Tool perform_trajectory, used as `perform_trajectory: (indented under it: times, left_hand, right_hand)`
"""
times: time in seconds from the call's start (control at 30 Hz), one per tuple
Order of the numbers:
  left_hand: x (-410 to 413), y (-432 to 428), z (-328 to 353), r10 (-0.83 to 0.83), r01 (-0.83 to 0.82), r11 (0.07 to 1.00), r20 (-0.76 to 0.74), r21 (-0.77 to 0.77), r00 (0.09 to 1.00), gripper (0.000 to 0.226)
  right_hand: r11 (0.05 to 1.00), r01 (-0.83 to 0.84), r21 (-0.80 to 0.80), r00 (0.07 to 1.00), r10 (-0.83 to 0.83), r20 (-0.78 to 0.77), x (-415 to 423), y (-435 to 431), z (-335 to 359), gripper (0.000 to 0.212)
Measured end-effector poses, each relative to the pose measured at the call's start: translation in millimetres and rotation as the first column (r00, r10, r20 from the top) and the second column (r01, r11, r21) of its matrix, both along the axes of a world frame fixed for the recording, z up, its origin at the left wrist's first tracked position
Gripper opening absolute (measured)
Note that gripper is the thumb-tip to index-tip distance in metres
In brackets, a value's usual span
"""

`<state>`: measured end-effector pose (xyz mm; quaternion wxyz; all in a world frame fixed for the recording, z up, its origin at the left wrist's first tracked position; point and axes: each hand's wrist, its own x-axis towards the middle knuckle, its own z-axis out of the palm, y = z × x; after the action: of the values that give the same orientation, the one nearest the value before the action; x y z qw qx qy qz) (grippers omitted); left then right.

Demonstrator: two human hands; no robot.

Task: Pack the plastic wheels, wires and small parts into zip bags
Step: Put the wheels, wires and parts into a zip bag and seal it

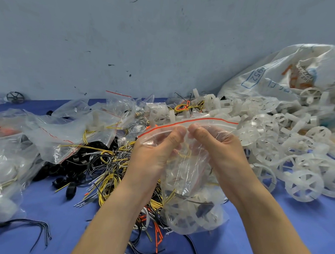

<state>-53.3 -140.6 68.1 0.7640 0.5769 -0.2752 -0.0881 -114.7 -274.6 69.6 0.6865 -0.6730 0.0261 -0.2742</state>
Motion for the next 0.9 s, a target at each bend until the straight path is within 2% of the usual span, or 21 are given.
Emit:
perform_trajectory:
  times: [0.37, 0.47, 0.6, 0.9]
  left_hand:
    - [3, 0, -3, 0.002, -0.002, 1.000, -0.013, -0.010, 1.000, 0.023]
    - [5, 1, -3, 0.022, -0.022, 1.000, -0.023, -0.016, 0.999, 0.024]
    - [6, 2, -3, 0.057, -0.058, 0.998, -0.044, -0.012, 0.997, 0.026]
    - [7, 3, -3, 0.081, -0.080, 0.997, -0.024, 0.011, 0.996, 0.030]
  right_hand:
    - [0.999, -0.045, 0.021, 0.999, 0.045, 0.006, -1, -2, -1, 0.020]
    - [0.991, -0.071, 0.112, 0.997, 0.070, 0.015, -1, -6, -3, 0.021]
    - [0.980, -0.029, 0.195, 0.999, 0.019, 0.051, 1, -12, -3, 0.027]
    - [0.983, -0.014, 0.183, 0.999, 0.004, 0.054, 1, -12, -4, 0.027]
